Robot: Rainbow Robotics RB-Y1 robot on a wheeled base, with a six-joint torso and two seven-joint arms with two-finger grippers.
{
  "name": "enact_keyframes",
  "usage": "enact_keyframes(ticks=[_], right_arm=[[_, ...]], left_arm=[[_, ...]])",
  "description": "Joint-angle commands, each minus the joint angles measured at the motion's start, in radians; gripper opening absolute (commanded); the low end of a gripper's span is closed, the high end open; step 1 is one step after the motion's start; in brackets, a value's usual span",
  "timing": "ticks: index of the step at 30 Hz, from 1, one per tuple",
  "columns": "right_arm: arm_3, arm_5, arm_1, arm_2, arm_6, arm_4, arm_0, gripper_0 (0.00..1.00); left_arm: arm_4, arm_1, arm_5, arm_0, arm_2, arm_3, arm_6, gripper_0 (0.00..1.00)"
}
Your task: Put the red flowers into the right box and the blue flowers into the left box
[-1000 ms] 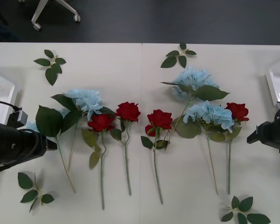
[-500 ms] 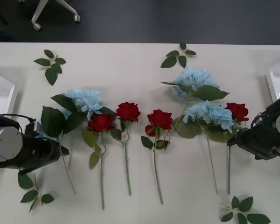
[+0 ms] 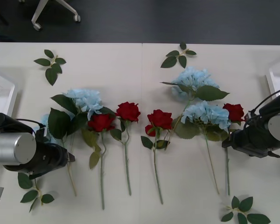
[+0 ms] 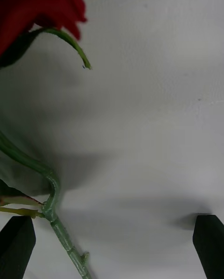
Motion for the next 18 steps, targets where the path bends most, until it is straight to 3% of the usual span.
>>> enact_keyframes(ticks=[1,3,6,9,18], right_arm=[[-0.015,0.011,0.012,-0.001,0.043,0.01,-0.004,1.0],[-0.025,0.016,0.012,0.0,0.044,0.011,-0.004,1.0],[-0.034,0.022,0.012,0.0,0.06,0.018,-0.001,1.0],[-0.034,0.025,0.024,0.002,0.12,0.022,0.003,1.0],[-0.022,0.024,0.047,0.003,0.14,0.041,0.018,1.0]], left_arm=[[-0.015,-0.001,-0.012,-0.039,-0.008,0.022,0.013,1.0],[-0.021,-0.013,-0.014,-0.039,-0.007,0.022,0.013,0.97],[-0.029,-0.021,-0.017,-0.039,-0.01,0.022,0.01,0.13],[-0.032,-0.022,-0.026,-0.039,-0.018,0.022,0.007,0.01],[-0.034,-0.021,-0.046,-0.039,-0.019,0.021,-0.007,0.0]])
